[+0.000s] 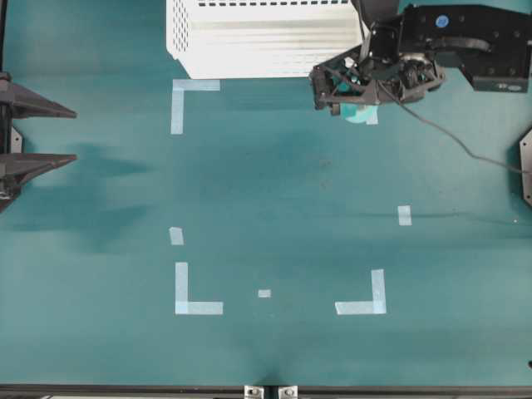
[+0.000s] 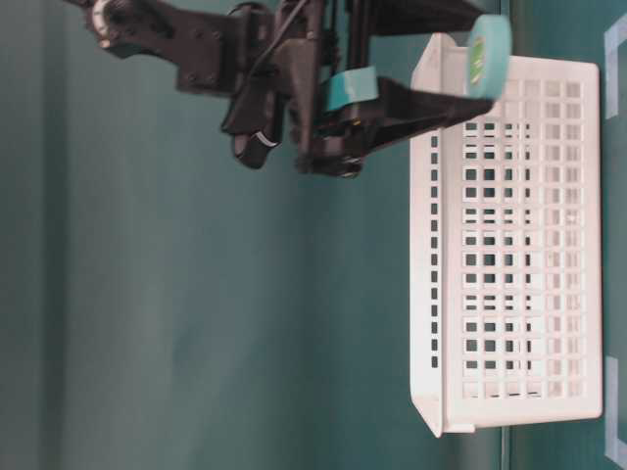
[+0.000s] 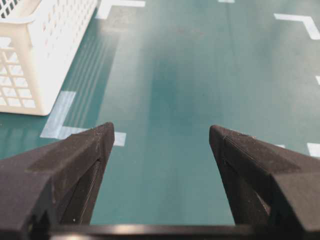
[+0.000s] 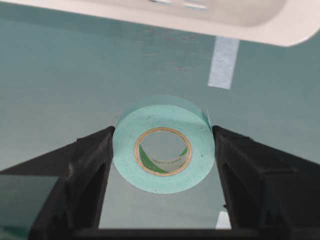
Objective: Put the tape into the white basket.
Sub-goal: 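Lift the tape roll with the right gripper and carry it over the basket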
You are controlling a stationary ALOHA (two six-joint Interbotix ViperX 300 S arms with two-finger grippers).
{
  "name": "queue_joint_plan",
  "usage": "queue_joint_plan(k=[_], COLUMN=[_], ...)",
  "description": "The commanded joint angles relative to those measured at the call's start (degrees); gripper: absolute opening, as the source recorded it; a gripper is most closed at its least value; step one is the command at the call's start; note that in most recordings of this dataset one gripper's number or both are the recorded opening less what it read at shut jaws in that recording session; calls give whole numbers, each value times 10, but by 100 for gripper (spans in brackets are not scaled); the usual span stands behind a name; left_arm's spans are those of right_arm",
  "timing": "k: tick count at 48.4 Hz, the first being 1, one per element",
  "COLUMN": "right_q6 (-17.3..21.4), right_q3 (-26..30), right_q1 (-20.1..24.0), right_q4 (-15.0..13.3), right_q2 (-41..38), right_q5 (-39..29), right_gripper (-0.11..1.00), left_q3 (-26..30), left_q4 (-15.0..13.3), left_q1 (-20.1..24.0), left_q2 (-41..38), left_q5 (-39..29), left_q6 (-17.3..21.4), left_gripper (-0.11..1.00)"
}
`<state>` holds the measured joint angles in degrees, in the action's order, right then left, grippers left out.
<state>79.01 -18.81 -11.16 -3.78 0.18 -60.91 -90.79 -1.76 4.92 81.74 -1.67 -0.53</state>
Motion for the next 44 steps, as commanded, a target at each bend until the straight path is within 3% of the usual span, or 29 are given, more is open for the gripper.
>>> queue_joint_plan(k=[1,25,38,44], right_q6=[-6,-32,-51,-62], right_q3=[29,91,92,93], right_q1=[1,-6,-35,-47], right_q4=[1,-11,-16,-39], right_q2=[19,28,28,28], right_q5=[-8,-104,-96,-83], right_gripper=[67,67,67,67], left_q3=[7,7,7,7], left_q4=[1,1,1,1], left_q1=[3,3,3,3], left_q2=[-4,-4,-4,-4], left_q5=[3,4,4,3], left_q6=[0,0,0,0], left_gripper=[32,32,32,32])
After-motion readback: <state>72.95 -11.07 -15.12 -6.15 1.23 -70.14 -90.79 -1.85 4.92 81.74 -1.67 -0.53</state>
